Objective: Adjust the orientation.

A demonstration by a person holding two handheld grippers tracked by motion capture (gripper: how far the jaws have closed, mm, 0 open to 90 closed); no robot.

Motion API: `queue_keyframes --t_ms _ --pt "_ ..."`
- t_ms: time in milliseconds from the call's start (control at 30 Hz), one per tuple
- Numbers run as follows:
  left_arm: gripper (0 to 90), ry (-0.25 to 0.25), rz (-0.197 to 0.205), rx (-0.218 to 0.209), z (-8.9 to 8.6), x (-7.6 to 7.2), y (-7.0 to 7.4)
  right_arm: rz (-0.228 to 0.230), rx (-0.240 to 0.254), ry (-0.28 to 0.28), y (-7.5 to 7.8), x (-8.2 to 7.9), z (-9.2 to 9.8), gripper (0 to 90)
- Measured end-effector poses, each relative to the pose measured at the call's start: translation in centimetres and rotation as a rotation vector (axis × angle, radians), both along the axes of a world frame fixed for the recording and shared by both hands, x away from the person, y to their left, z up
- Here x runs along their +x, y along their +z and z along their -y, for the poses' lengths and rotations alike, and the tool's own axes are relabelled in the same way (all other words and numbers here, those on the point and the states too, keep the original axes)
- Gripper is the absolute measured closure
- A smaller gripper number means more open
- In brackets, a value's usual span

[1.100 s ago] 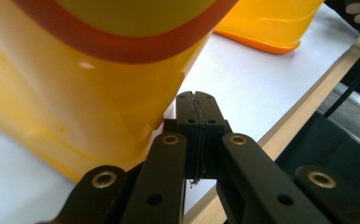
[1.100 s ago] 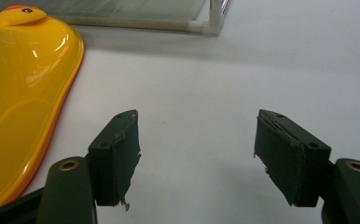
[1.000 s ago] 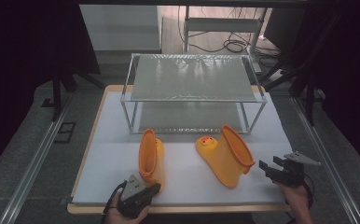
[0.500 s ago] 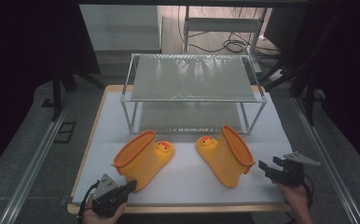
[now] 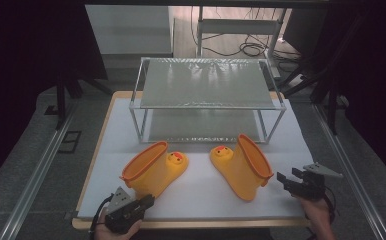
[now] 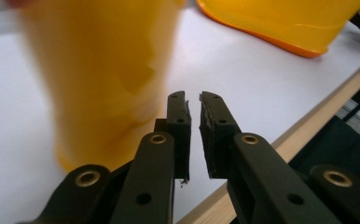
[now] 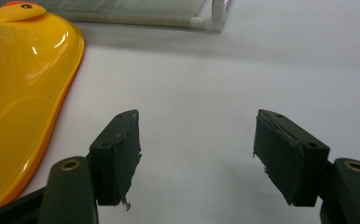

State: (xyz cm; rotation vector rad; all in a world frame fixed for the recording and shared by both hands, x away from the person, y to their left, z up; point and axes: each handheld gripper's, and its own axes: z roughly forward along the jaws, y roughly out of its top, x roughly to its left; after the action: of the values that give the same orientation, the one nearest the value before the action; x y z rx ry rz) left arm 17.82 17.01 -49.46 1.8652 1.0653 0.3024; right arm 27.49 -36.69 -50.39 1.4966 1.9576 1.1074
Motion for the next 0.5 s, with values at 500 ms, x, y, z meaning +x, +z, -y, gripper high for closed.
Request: queue_keyframes --t_ms 500 --pt "61.4 -0.089 0.008 0.001 3.2 1.1 0.3 -0.004 0.032 0.084 0.1 -0.3 -0.2 44.7"
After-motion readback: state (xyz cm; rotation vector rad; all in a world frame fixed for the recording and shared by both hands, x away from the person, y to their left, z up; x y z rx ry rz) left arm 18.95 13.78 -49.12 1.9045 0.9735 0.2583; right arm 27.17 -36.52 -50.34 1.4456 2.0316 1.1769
